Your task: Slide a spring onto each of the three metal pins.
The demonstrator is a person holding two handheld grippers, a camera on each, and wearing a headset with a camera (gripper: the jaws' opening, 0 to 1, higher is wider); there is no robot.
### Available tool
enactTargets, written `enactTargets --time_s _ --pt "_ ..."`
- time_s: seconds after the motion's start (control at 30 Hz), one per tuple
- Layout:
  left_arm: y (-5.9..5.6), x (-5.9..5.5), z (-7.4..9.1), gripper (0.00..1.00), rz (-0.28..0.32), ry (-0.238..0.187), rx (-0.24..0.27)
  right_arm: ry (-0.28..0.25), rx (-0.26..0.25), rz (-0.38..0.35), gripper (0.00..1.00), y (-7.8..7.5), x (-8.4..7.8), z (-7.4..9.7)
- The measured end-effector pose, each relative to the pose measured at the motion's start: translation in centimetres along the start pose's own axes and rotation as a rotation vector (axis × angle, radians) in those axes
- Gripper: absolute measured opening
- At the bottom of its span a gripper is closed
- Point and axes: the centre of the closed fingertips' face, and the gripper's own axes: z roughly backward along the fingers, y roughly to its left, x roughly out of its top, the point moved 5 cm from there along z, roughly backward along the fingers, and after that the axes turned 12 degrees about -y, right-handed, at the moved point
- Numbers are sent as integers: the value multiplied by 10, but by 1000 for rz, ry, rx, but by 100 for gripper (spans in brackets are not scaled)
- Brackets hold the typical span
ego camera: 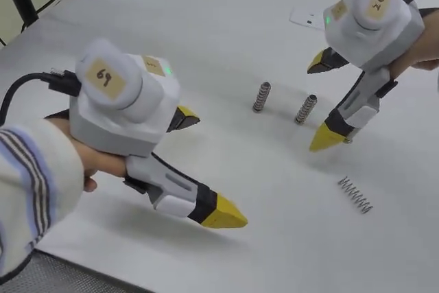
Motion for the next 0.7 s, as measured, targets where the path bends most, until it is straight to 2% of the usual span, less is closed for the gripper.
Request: enactTargets --time_s 0.27,0.7 --pt "-6 4 -3 98 2 -14 -8 -22 -31 -35 99 2 -5 9" --pt "-7 8 2 98 -16 -5 -2 -120 -129 -90 100 8 -8 37"
